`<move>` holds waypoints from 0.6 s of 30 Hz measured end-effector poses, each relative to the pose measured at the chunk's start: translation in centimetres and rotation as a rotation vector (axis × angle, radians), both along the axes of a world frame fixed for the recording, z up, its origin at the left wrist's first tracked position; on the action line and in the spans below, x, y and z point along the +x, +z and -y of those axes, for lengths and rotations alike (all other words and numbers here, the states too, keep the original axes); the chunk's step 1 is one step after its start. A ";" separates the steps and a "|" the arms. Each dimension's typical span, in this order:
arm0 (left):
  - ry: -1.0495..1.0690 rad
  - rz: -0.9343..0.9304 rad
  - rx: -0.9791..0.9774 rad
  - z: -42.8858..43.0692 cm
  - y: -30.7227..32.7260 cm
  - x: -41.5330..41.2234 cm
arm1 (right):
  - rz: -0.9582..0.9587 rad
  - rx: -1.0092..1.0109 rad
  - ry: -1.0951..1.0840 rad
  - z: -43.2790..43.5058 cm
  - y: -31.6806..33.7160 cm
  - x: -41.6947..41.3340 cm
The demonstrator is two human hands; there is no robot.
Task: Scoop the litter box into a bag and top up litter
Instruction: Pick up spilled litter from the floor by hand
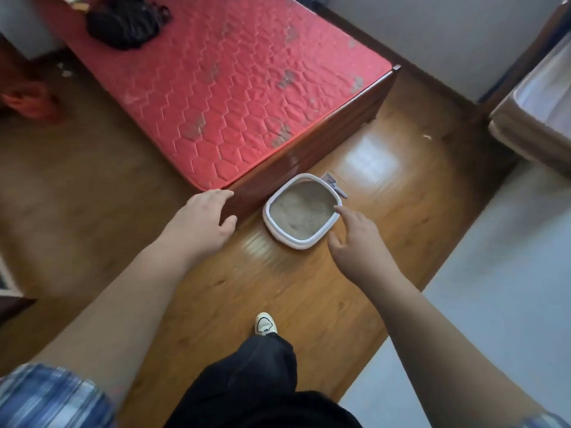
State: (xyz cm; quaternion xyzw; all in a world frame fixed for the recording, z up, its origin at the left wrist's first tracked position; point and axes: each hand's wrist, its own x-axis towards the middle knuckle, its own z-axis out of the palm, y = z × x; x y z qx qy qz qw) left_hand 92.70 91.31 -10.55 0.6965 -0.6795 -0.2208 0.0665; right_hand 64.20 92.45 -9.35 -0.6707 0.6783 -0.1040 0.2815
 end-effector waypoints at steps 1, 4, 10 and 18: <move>0.024 0.002 0.024 0.7 -0.8 0.7 | -0.010 0.012 0.021 1.5 -0.7 0.8; 0.101 0.012 0.086 2.7 -2.8 3.0 | -0.011 0.065 0.098 5.8 -2.6 3.3; 0.257 0.031 0.203 5.9 -6.9 6.7 | 0.010 0.162 0.237 13.1 -6.4 7.4; 0.440 0.031 0.290 10.0 -22.5 7.1 | -0.027 0.277 0.419 22.2 -23.4 12.1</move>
